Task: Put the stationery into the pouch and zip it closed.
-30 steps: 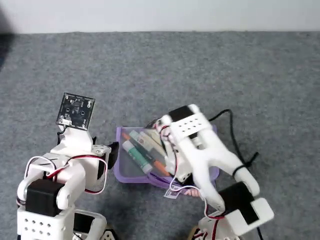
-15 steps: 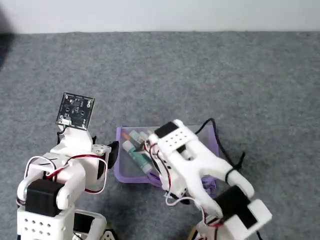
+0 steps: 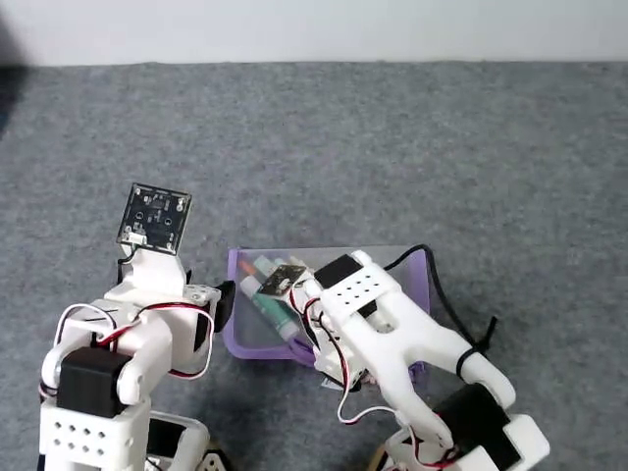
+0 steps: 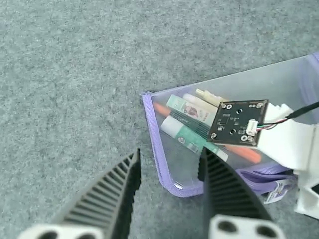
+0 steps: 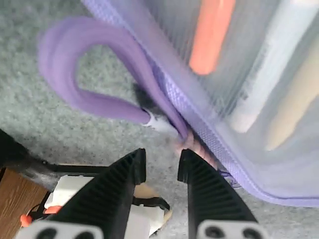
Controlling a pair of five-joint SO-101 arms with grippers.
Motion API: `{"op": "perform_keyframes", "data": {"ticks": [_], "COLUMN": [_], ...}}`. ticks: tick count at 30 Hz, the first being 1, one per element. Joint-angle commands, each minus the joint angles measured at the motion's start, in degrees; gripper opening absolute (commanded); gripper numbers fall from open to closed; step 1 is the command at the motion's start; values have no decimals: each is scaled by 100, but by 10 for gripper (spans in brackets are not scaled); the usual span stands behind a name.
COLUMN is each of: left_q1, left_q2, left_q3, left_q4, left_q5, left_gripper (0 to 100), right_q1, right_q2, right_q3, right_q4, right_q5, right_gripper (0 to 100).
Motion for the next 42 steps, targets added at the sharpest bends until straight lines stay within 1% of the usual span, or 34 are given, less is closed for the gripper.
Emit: {"op": "perform_keyframes", "data": {"ticks": [1, 7, 11, 15, 21, 23, 25, 27, 29, 36, 39, 42], "left_q1": [-35, -35, -35, -35, -18, -26, -35, -35, -35, -44, -44, -44], "left_q2": [-44, -44, -35, -9, -9, -26, -35, -35, -35, -44, -44, -44], "left_q3": [-40, -40, -40, -40, -40, -40, -48, -75, -84, -321, -567, -743], "left_q4": [-141, -141, -141, -141, -141, -141, -141, -141, -141, -141, -281, -387], "left_q5": [26, 26, 26, 26, 26, 26, 26, 26, 26, 53, 149, 369], "left_gripper": [185, 185, 185, 185, 185, 185, 184, 184, 183, 183, 184, 185], "right_q1": [356, 681, 655, 558, 163, 127, 127, 189, 312, 963, 1226, 1279], "right_q2": [-198, -198, -198, -198, -189, -224, -259, -321, -532, -1965, -2677, -3301], "right_q3": [53, 756, 1152, 1503, 1996, 2057, 1987, 1802, 1609, 624, 202, -264], "right_q4": [-198, -980, -1367, -1675, -2079, -2246, -2343, -2308, -2176, -1411, -1244, -1200], "right_q5": [343, 862, 897, 905, 905, 905, 905, 879, 879, 826, 360, -237], "right_gripper": [112, 112, 112, 112, 108, 80, 5, 21, 5, 8, 8, 8]}}
